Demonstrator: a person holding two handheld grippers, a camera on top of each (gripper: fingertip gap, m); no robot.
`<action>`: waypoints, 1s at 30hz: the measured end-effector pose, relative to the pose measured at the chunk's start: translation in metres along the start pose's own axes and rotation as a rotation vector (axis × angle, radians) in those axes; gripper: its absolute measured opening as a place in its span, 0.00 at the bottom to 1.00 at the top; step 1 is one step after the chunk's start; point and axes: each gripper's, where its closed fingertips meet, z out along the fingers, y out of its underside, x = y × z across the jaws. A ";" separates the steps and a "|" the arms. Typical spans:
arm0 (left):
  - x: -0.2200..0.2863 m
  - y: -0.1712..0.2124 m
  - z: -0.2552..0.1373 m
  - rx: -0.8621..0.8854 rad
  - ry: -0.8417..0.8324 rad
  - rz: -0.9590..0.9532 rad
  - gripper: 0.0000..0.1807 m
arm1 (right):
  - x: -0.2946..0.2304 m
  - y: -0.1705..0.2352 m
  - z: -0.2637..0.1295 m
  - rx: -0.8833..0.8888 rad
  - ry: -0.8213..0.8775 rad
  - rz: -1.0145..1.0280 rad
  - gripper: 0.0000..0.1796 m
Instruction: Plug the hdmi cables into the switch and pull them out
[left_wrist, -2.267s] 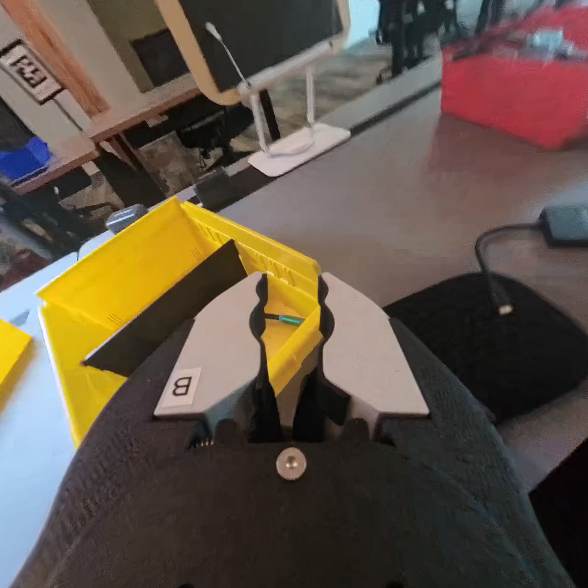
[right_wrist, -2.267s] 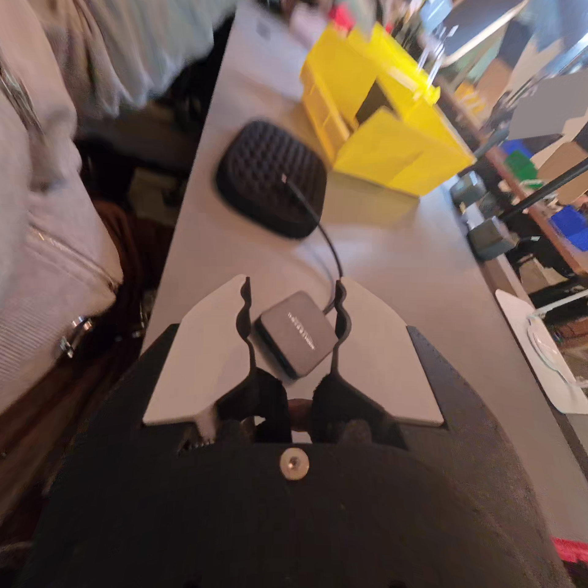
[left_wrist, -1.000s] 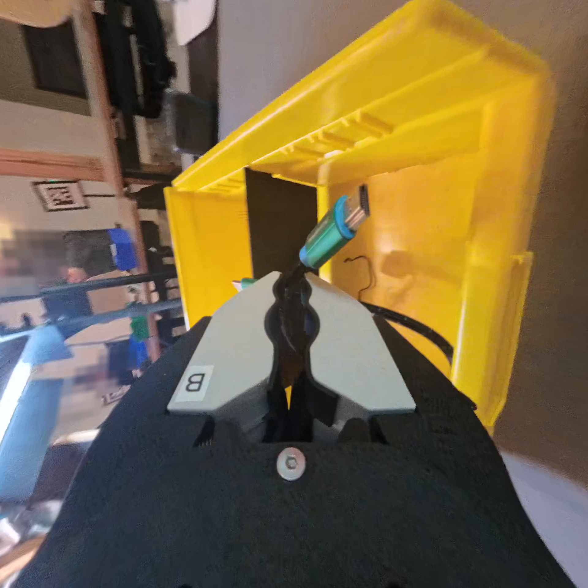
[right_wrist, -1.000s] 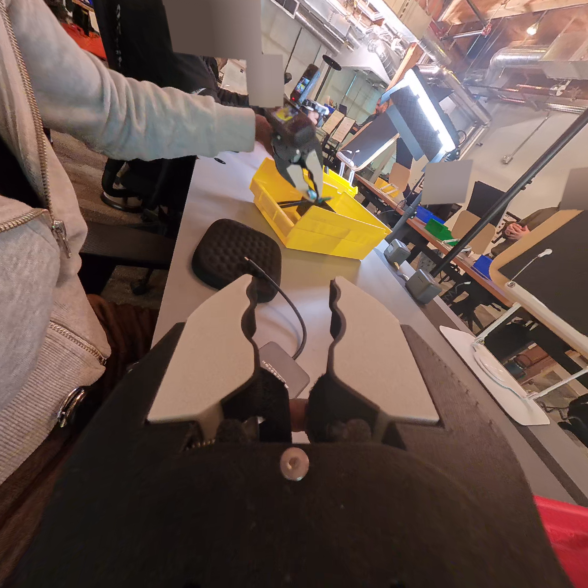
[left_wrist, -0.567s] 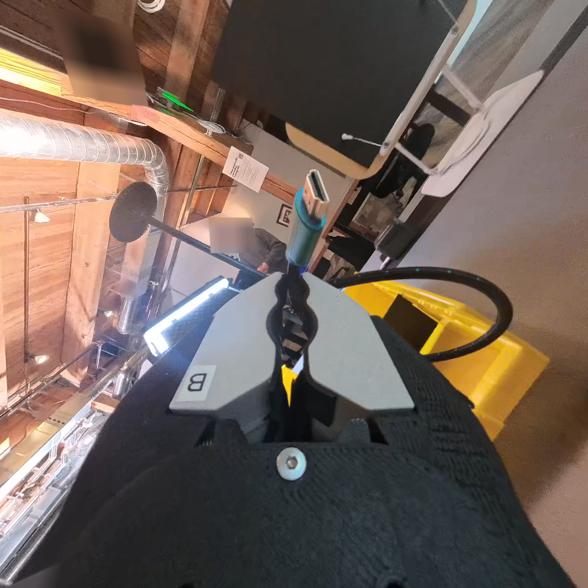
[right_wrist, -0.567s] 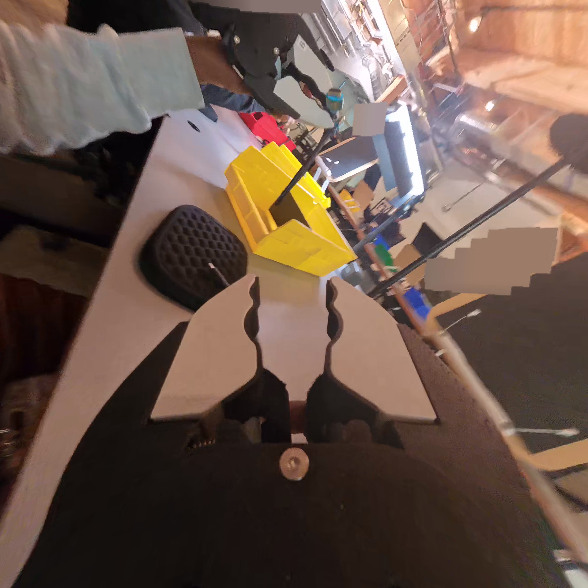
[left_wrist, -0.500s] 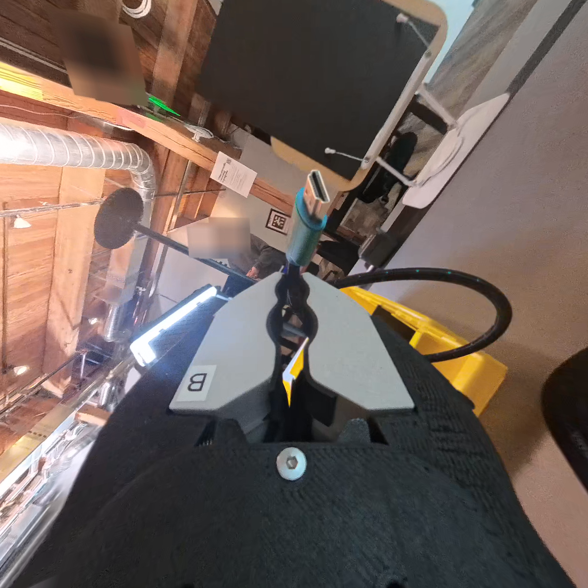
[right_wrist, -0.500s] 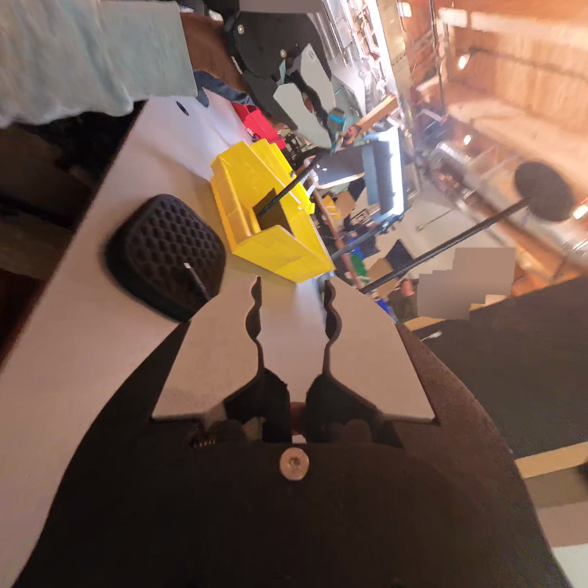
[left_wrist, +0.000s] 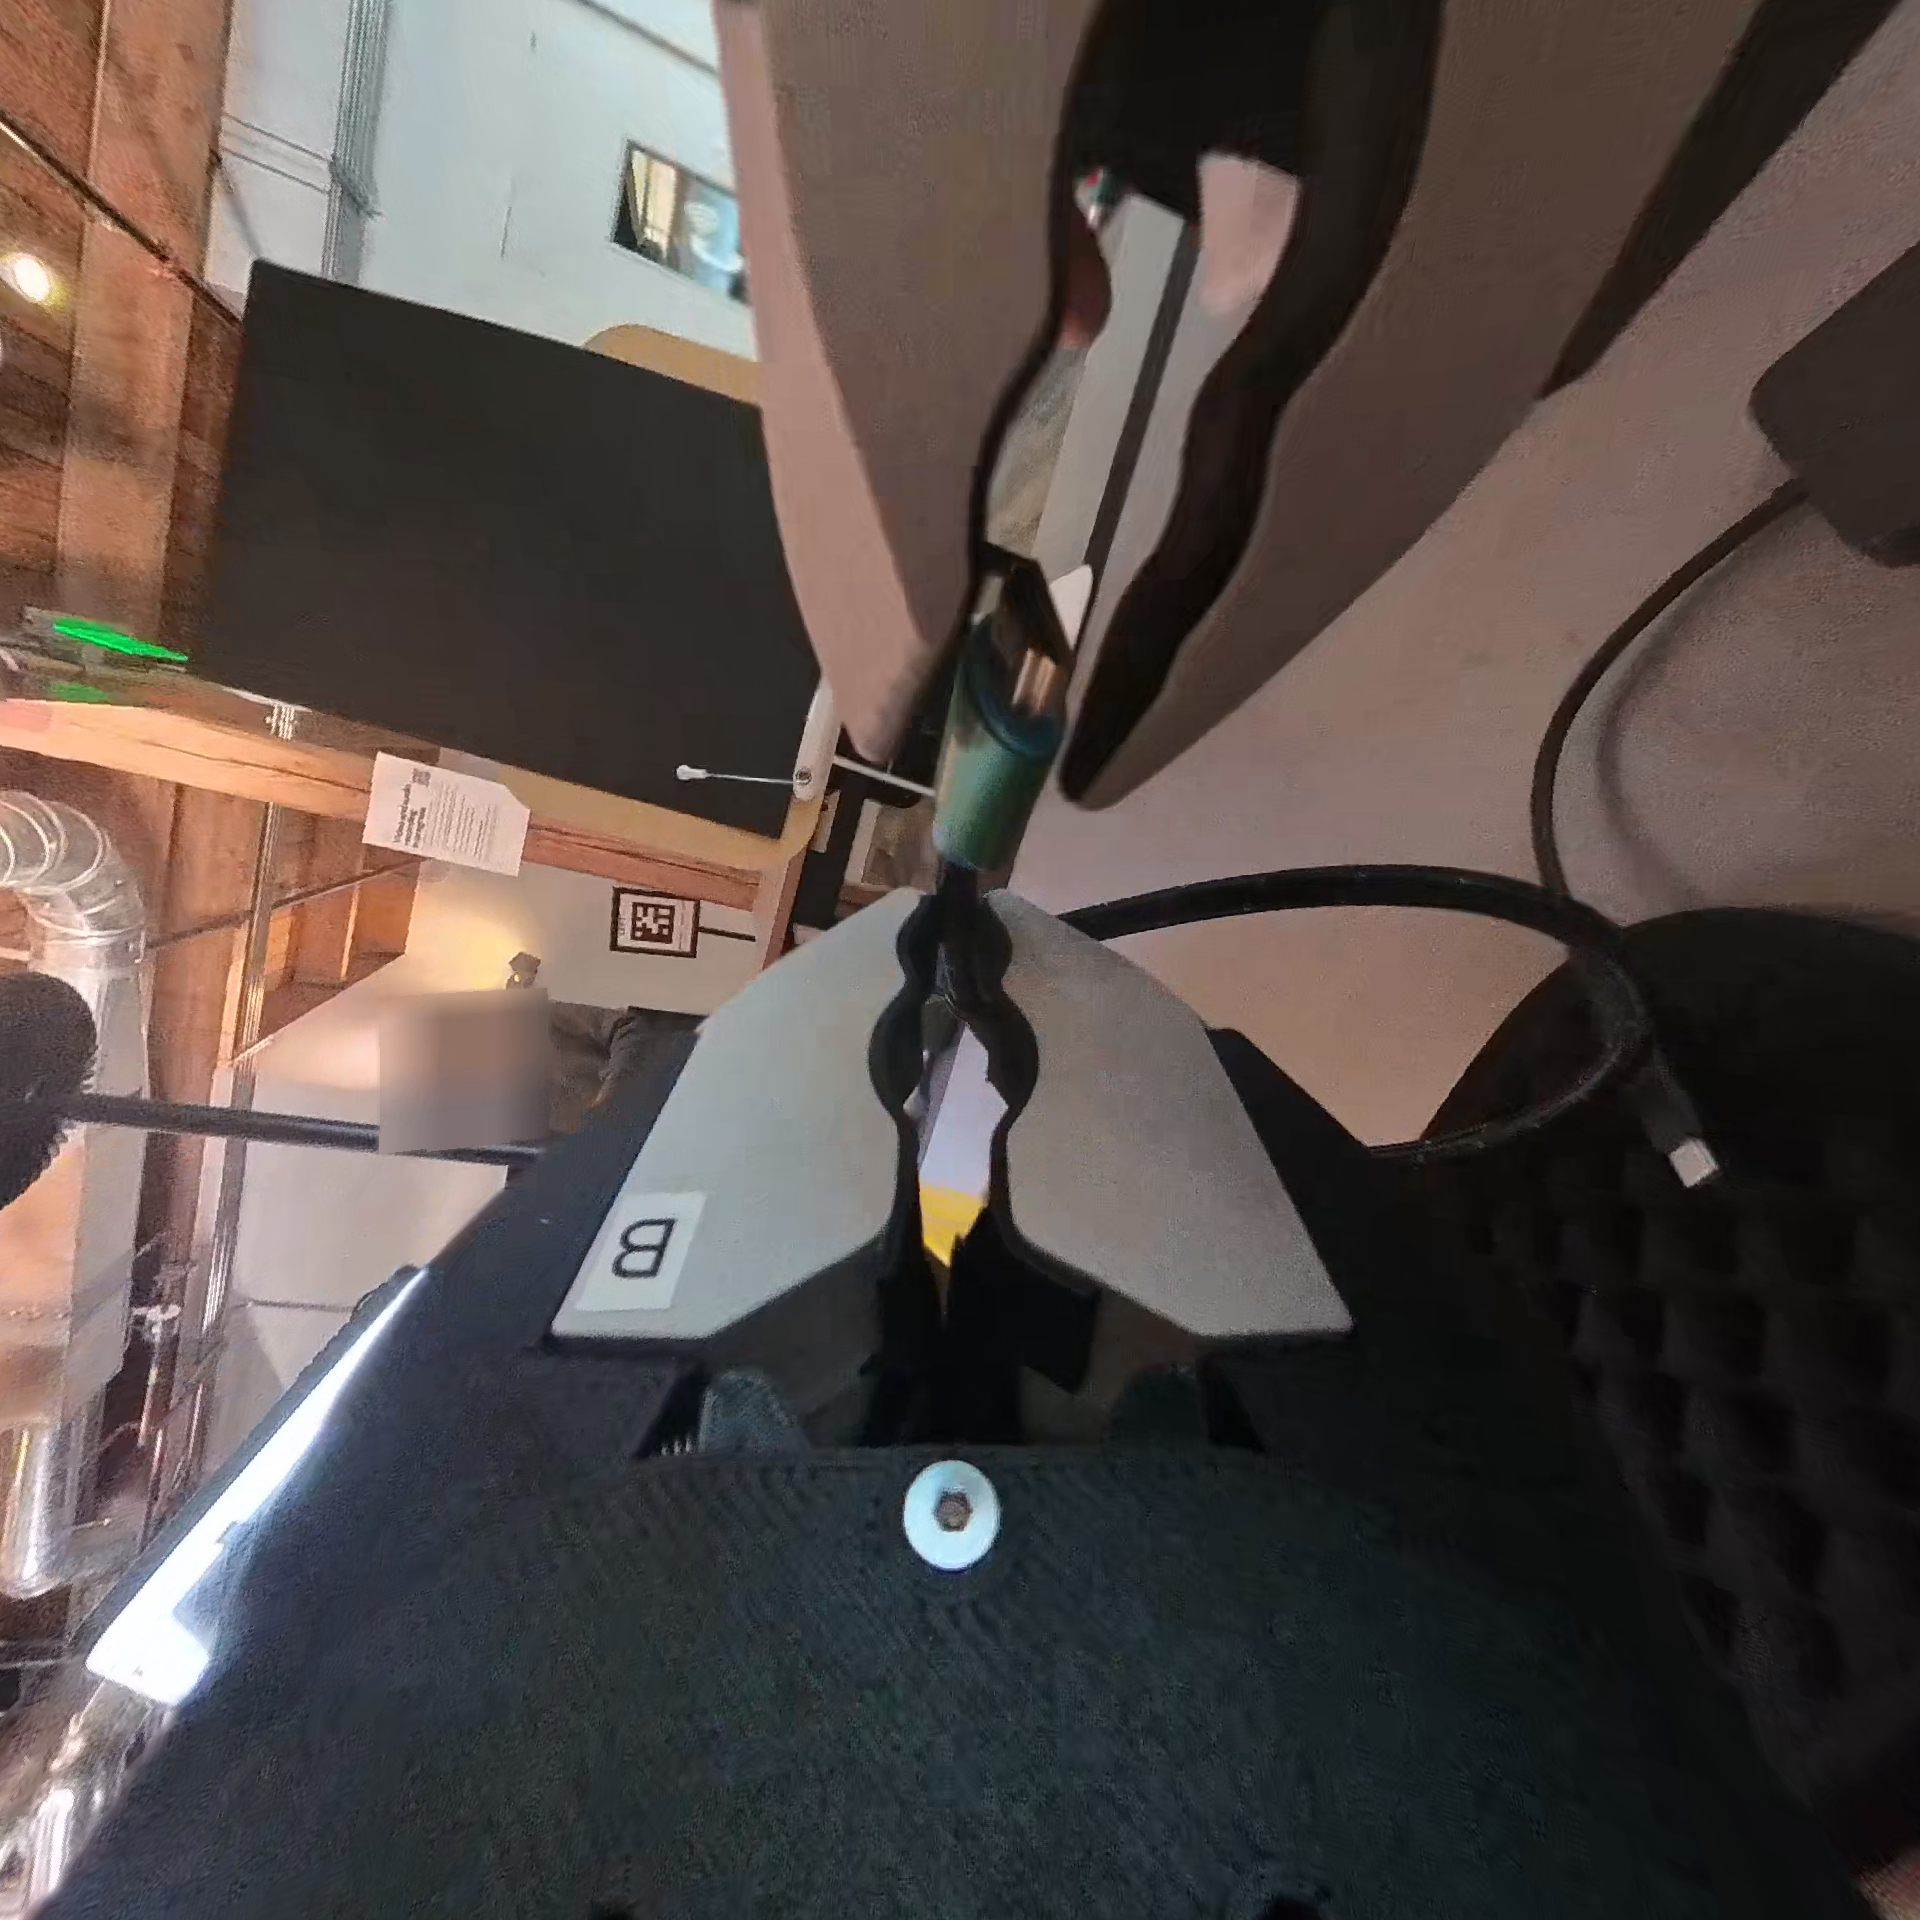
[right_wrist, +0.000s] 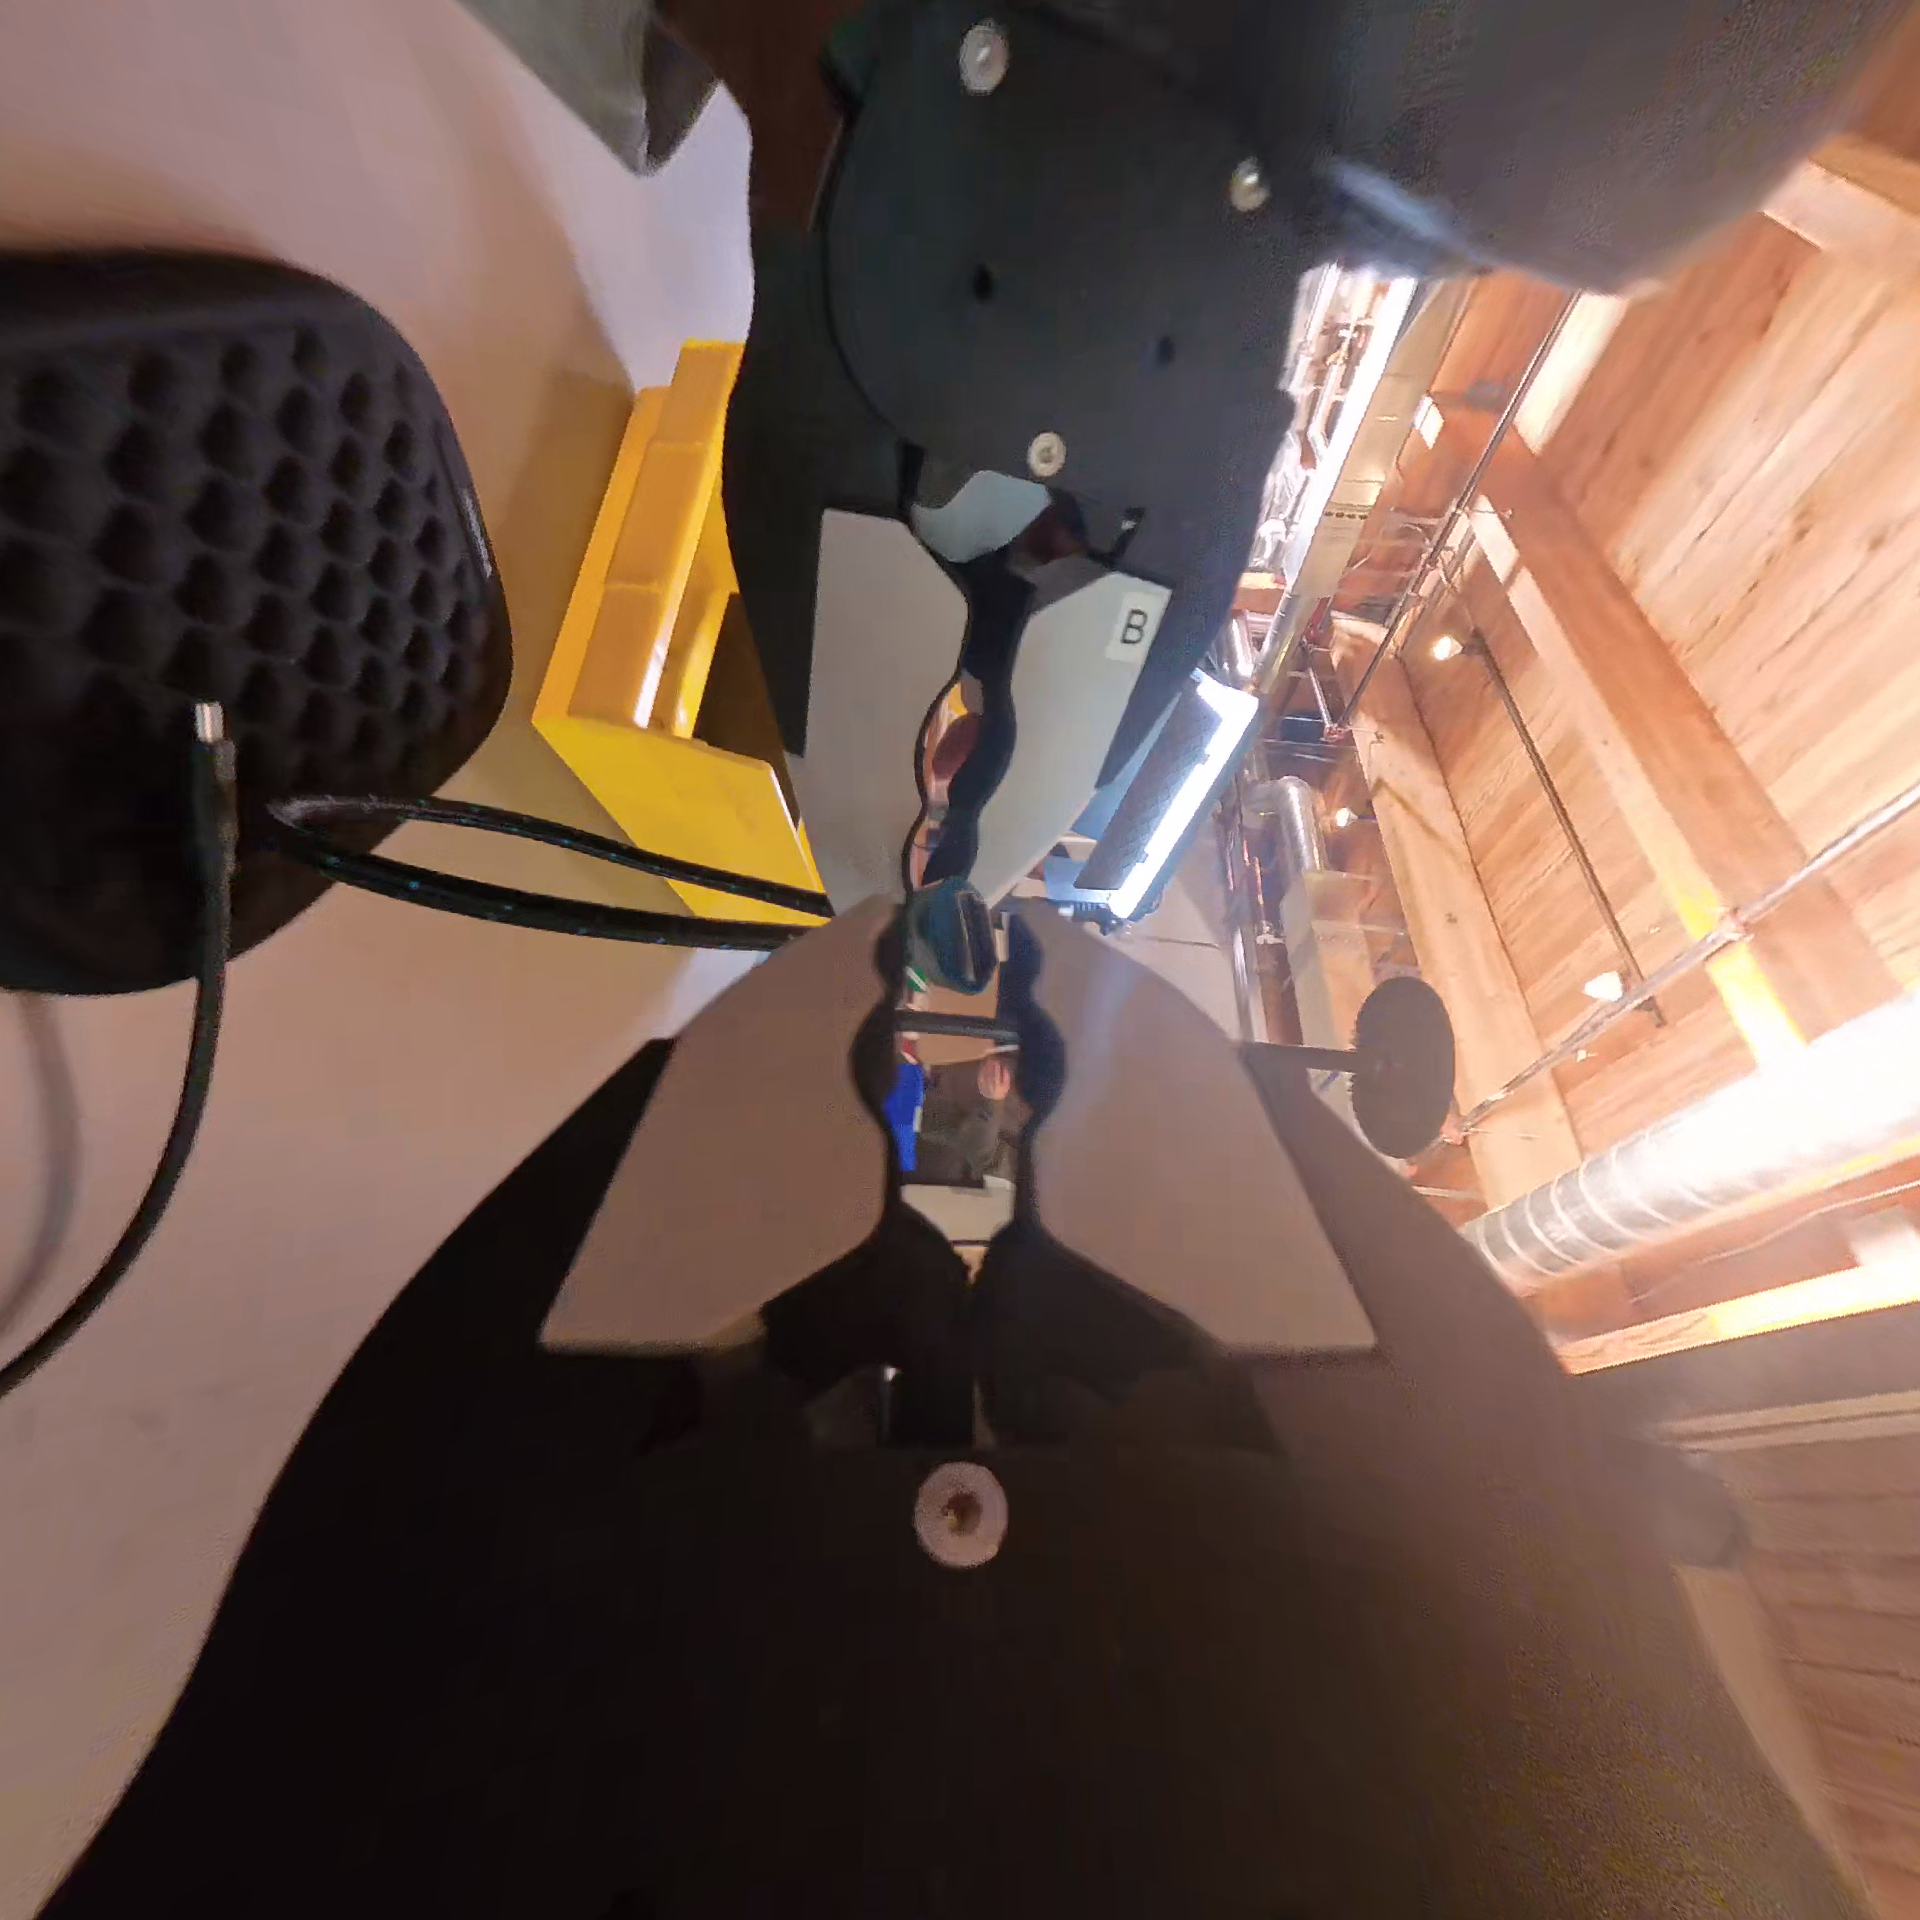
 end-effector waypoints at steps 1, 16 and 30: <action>0.001 -0.001 0.000 0.007 0.003 0.000 0.03 | -0.001 0.000 0.001 -0.009 0.000 -0.024 0.08; -0.009 0.024 0.001 0.154 0.030 -0.253 0.04 | 0.014 0.010 -0.022 0.041 0.066 0.290 0.06; -0.005 0.060 -0.009 0.280 0.175 -0.585 0.07 | 0.033 0.014 -0.038 0.114 0.123 0.467 0.07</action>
